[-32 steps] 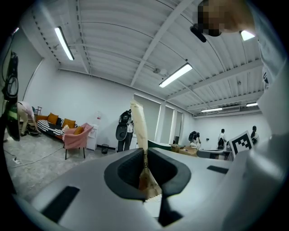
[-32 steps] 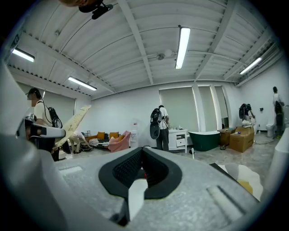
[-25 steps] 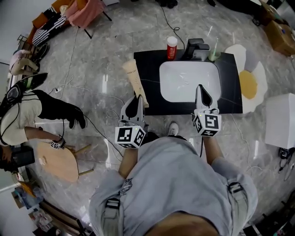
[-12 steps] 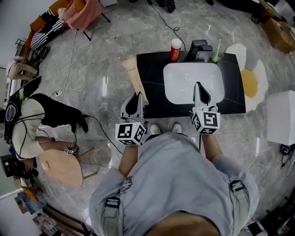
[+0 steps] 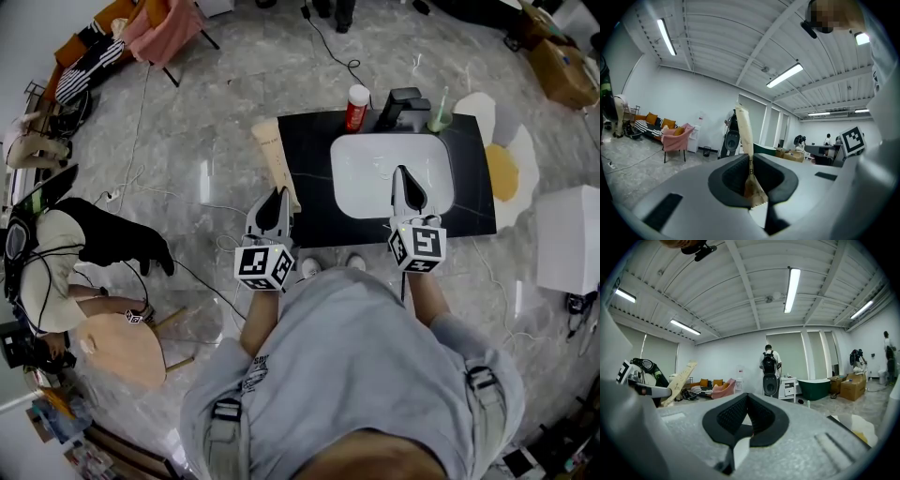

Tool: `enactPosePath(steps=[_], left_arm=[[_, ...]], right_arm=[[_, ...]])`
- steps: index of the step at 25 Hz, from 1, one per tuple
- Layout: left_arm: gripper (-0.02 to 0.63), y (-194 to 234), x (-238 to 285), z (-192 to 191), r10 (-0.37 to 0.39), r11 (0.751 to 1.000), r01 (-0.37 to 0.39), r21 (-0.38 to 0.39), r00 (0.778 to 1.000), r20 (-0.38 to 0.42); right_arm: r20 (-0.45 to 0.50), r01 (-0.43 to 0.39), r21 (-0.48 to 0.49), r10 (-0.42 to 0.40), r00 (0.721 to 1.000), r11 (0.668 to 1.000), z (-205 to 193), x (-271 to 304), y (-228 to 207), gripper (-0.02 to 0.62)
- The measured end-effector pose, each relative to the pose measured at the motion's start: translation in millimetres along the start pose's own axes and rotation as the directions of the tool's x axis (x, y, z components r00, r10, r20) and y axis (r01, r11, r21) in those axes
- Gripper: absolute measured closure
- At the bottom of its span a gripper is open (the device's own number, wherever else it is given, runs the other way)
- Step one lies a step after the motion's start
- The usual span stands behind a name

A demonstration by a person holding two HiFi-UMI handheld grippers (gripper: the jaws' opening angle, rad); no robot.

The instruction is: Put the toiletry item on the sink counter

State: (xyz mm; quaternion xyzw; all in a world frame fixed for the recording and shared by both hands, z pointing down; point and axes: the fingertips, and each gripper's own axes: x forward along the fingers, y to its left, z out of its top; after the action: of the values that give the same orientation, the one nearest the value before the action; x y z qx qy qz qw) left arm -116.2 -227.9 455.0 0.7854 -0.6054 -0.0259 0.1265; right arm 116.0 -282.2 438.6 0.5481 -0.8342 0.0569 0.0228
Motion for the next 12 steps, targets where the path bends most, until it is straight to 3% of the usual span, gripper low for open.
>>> enactPosePath(steps=[12], left_arm=[[0.576,17.0,18.5,-41.2,0.009,1.0,-0.01,-0.016,0.996,-0.093]], right_arm=[[-0.011,0.022,-0.003,-0.022,1.0,1.0,-3.8,4.8,-5.5,0.592]])
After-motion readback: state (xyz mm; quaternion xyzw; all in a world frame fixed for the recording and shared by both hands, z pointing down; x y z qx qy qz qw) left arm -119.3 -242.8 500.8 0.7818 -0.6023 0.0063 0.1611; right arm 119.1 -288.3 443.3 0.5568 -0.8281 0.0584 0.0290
